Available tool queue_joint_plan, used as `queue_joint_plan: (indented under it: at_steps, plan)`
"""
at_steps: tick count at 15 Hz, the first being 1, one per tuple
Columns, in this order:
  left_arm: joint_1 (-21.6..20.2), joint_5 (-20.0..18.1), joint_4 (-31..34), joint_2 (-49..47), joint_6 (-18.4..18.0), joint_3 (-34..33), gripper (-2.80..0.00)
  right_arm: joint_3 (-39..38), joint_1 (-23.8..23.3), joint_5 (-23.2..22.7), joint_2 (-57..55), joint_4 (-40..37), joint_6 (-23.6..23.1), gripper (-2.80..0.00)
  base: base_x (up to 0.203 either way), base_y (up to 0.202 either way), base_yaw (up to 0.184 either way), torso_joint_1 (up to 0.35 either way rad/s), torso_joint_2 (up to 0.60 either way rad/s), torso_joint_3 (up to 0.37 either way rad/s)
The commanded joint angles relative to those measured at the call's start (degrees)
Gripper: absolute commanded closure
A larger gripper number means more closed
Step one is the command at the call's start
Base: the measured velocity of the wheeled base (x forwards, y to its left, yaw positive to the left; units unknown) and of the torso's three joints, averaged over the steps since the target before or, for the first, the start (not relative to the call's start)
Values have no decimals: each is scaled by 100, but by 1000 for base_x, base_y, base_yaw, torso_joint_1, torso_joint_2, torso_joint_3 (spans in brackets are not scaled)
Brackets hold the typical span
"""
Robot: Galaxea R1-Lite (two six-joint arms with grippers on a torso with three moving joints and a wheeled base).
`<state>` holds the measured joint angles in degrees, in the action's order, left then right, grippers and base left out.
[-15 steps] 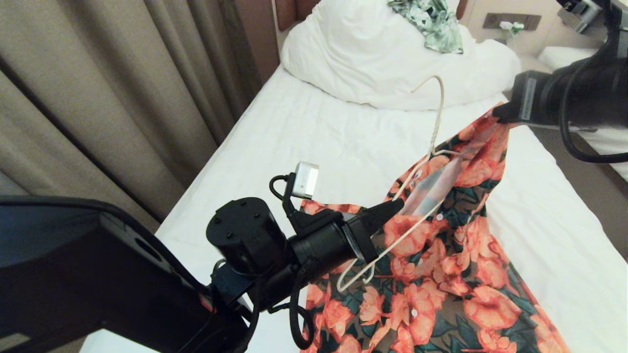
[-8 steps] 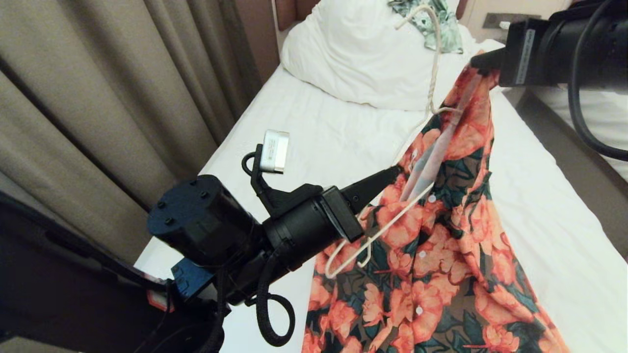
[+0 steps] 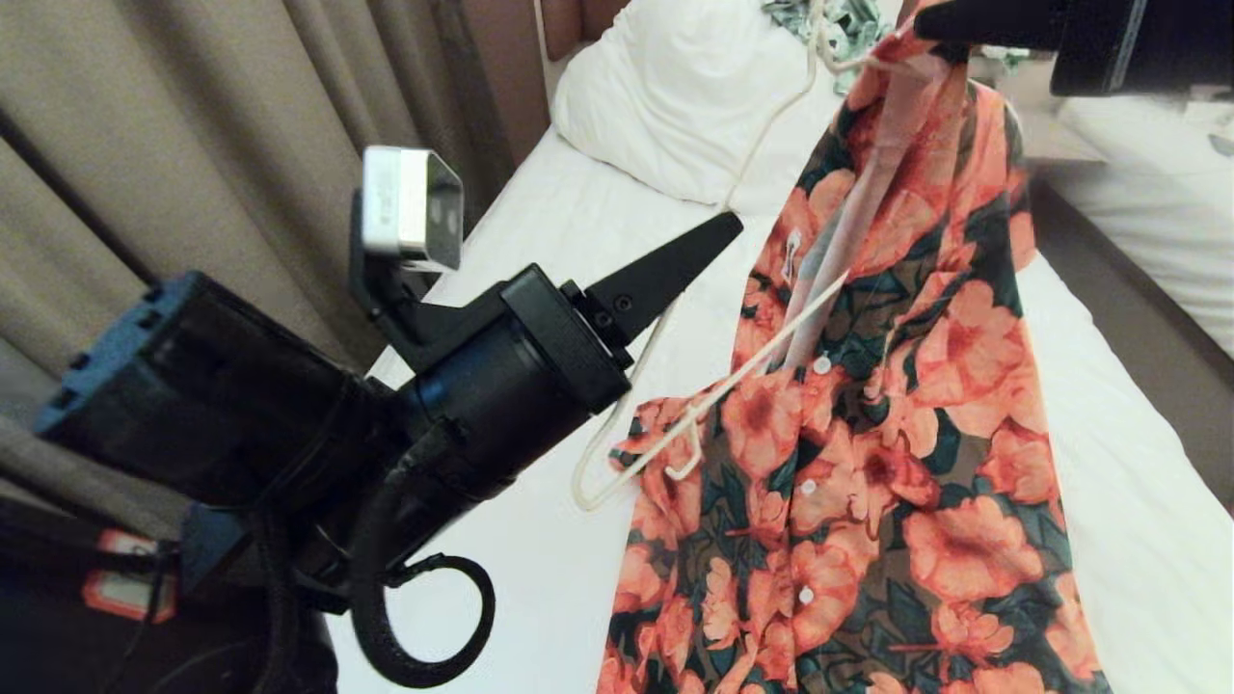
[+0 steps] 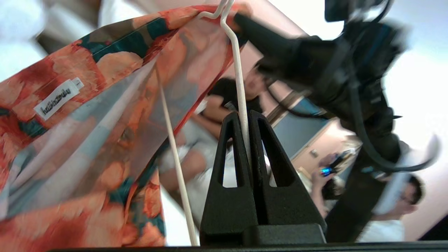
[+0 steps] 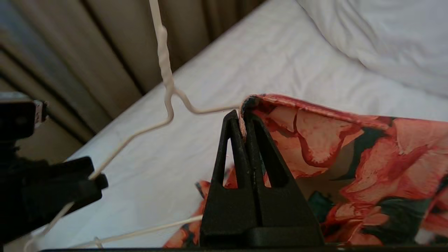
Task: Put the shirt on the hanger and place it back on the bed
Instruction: Hook one side of the shirt onto the hanger
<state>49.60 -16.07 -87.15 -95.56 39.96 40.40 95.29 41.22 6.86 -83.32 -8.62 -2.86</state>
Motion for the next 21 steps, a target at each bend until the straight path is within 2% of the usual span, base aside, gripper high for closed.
queue_joint_plan:
  at_steps: [1,4,11,21]
  plan:
    - [48,-30,-51,444,28,1,0,121,210,-34,61,-8,-204,0,0,0,0,0,0,0]
    - [111,-159,548,523,21,66,0,207,228,-35,156,-40,-285,0,0,0,0,0,0,0]
    - [145,-133,541,407,21,91,0,-254,630,-44,498,-79,-268,0,0,0,0,0,0,0]
    - [198,-116,540,328,21,74,0,-634,1136,-44,308,-32,-250,0,0,0,0,0,0,0]
